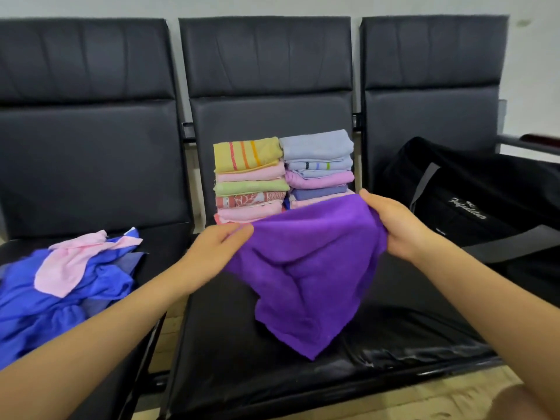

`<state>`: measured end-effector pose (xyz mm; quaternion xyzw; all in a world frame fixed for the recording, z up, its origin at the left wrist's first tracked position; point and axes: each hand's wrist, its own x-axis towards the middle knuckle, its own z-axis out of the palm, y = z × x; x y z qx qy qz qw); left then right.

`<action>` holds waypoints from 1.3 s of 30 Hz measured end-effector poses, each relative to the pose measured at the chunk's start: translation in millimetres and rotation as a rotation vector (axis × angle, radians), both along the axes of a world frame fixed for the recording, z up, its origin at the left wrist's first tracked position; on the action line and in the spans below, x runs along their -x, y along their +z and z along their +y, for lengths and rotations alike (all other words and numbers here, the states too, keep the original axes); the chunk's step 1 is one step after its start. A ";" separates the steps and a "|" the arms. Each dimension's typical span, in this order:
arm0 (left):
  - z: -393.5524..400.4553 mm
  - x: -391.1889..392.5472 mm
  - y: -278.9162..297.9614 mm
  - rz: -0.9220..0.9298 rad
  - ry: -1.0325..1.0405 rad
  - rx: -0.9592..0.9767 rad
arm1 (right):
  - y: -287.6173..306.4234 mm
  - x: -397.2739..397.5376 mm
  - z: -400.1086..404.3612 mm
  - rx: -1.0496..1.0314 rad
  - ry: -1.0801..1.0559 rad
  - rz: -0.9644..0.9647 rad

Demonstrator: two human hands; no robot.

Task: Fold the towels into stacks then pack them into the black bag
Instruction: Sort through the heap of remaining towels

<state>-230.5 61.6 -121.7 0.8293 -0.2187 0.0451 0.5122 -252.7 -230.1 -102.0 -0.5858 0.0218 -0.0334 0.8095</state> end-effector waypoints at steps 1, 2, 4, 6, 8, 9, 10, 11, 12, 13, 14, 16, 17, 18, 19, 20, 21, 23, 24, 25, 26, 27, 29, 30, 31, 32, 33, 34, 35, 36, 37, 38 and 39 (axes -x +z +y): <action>-7.5 6.2 10.5 0.117 0.021 0.229 | 9.8 1.8 3.0 -0.045 0.011 0.001; -15.3 12.8 23.3 0.246 -0.008 0.448 | 19.8 2.9 5.0 -0.085 0.030 0.000; -27.4 21.3 48.4 0.436 -0.108 0.763 | 37.5 1.5 7.7 -0.167 0.092 -0.016; -36.6 23.3 65.8 0.541 -0.198 0.901 | 49.4 -5.2 7.4 -0.207 0.129 -0.010; -44.8 18.3 71.8 0.588 -0.201 0.873 | 52.8 -16.2 4.3 -0.202 0.145 0.019; -47.6 12.0 70.4 0.609 -0.172 0.840 | 51.0 -23.2 1.2 -0.162 0.133 0.042; -49.2 3.1 66.0 0.635 -0.148 0.803 | 45.8 -32.1 -3.9 -0.061 0.065 0.062; -50.5 -6.9 59.4 0.672 -0.133 0.767 | 38.1 -38.8 -9.3 0.094 -0.034 0.062; -50.0 -20.5 48.2 0.697 -0.113 0.712 | 27.3 -45.0 -16.0 0.313 -0.168 0.038; -48.1 -33.3 35.4 0.709 -0.080 0.639 | 15.1 -49.3 -22.4 0.536 -0.272 -0.001; -44.6 -43.9 20.4 0.701 -0.019 0.540 | 1.3 -52.5 -29.0 0.698 -0.307 -0.031; -37.1 -61.8 -13.4 0.692 0.119 0.322 | -29.9 -60.0 -41.3 0.858 -0.231 -0.005; -33.5 -68.9 -28.7 0.685 0.173 0.222 | -45.4 -64.7 -46.6 0.931 -0.189 0.035; -31.0 -73.3 -41.6 0.666 0.210 0.128 | -58.9 -70.4 -50.7 1.013 -0.165 0.086; -29.2 -78.4 -52.6 0.624 0.242 0.043 | -69.1 -74.7 -52.9 1.087 -0.152 0.129; -28.3 -82.4 -59.6 0.558 0.260 -0.027 | -76.1 -78.5 -53.5 1.133 -0.145 0.160; -28.1 -86.6 -63.2 0.457 0.277 -0.095 | -81.6 -82.5 -53.9 1.156 -0.148 0.181; -26.8 -98.0 -62.4 0.185 0.311 -0.282 | -89.6 -91.6 -56.5 1.176 -0.175 0.195; -26.8 -102.8 -59.3 0.074 0.318 -0.371 | -92.9 -96.7 -58.7 1.175 -0.206 0.192; -26.9 -108.2 -58.3 0.007 0.307 -0.417 | -95.7 -101.6 -61.0 1.158 -0.251 0.183; -27.2 -112.4 -58.7 -0.025 0.283 -0.434 | -98.9 -106.7 -63.2 1.129 -0.303 0.166; -26.9 -116.5 -61.6 -0.029 0.254 -0.431 | -102.9 -112.1 -65.4 1.098 -0.358 0.156; -24.4 -121.9 -70.9 -0.022 0.212 -0.408 | -109.4 -121.2 -67.9 1.047 -0.433 0.143; -22.3 -123.8 -75.3 -0.019 0.196 -0.405 | -112.4 -124.6 -68.9 1.040 -0.448 0.136; -19.3 -126.5 -79.3 -0.008 0.187 -0.403 | -114.6 -127.3 -69.5 1.039 -0.447 0.123; -16.7 -129.0 -81.2 0.013 0.184 -0.383 | -115.3 -128.7 -70.0 1.038 -0.438 0.099; -14.4 -132.3 -82.3 0.054 0.186 -0.325 | -114.9 -129.6 -69.8 1.036 -0.431 0.068; -13.5 -134.7 -82.4 0.113 0.186 -0.218 | -113.8 -130.0 -69.1 1.031 -0.430 0.038; -13.9 -136.8 -82.2 0.184 0.194 -0.080 | -112.5 -130.0 -68.2 1.020 -0.439 0.012; -15.8 -138.1 -81.3 0.256 0.218 0.062 | -111.5 -130.5 -67.4 1.000 -0.458 -0.007; -18.3 -139.2 -80.3 0.335 0.264 0.196 | -110.8 -130.4 -66.4 0.981 -0.478 -0.019; -21.5 -139.2 -79.3 0.416 0.324 0.318 | -110.7 -129.8 -65.4 0.982 -0.490 -0.025; -24.6 -139.5 -79.5 0.500 0.391 0.408 | -111.6 -128.8 -64.3 1.014 -0.485 -0.018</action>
